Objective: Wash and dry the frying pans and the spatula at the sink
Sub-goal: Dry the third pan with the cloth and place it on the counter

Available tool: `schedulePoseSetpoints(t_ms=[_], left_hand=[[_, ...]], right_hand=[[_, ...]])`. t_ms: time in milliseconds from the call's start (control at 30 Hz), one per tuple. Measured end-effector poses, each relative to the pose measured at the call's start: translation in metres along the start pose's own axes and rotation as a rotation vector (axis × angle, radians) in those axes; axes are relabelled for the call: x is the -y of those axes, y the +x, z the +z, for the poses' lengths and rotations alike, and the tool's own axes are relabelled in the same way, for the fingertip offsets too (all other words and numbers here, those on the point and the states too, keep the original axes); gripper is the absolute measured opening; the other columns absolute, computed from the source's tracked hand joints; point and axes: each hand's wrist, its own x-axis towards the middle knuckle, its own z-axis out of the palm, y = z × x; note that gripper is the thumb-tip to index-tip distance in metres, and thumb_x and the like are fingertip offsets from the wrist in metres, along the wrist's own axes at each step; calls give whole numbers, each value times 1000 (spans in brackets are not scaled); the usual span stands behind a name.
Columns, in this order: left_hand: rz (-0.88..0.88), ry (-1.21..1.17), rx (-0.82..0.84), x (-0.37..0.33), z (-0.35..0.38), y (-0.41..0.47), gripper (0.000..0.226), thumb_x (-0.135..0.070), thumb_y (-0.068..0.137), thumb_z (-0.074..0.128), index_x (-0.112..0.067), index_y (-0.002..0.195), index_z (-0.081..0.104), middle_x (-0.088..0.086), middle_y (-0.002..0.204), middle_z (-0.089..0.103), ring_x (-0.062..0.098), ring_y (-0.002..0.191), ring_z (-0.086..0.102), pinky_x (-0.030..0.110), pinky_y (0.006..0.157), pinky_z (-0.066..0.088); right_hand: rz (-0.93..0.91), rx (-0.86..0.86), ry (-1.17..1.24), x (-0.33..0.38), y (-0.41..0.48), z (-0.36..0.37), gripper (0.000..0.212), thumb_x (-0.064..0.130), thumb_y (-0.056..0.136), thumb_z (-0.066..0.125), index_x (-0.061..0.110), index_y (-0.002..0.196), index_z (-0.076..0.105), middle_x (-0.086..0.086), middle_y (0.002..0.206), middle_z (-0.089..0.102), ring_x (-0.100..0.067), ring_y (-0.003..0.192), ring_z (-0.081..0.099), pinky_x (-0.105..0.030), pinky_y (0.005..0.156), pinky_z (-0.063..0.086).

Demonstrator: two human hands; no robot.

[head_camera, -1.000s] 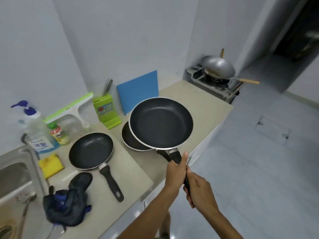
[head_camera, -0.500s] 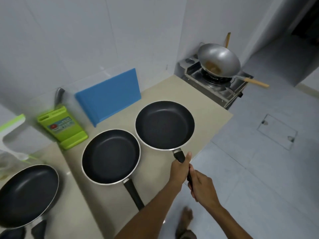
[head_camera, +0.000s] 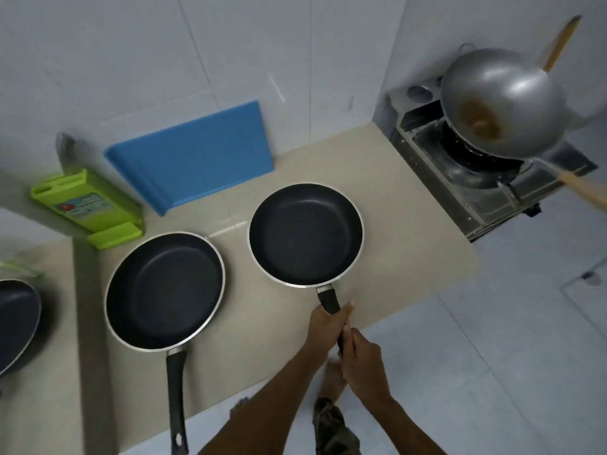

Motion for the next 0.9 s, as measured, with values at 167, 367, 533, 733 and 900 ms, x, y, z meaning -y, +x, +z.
schedulePoseSetpoints(t_ms=[167,367,533,733,900], left_hand=[[3,-7,-23,-7,14,23,36,-35,92,74,-18,64,61,-2,56,59,9,52,57,23,58,50],[-3,-7,-68,-5,20,40,31,-35,91,75,-16,72,61,-1,60,60,9,55,58,21,57,51],[7,-4,-88,-1,21,49,31,-36,90,76,-9,80,63,5,65,61,10,56,60,18,55,51],[-13,5,-86,1,20,59,25,-35,92,74,-14,84,63,-3,68,64,5,59,62,14,57,51],[-18,-35,-84,6,19,64,28,-39,91,74,-13,88,65,1,72,66,11,67,65,19,63,55]], right_hand=[[-26,24,-4,-11,32,-7,37,31,104,48,23,70,58,5,52,56,-8,44,51,-17,45,37],[-22,36,-16,-25,49,-2,35,34,103,48,21,75,64,1,56,62,-18,49,60,-30,47,50],[-54,31,-13,-28,55,-1,38,34,104,45,19,75,64,4,53,59,-13,45,55,-22,44,41],[-70,18,-25,-32,61,7,33,32,104,47,23,76,62,5,53,59,-13,46,56,-21,43,42],[-105,5,-89,-36,65,9,35,20,104,54,38,74,51,13,53,55,-9,53,60,-14,42,42]])
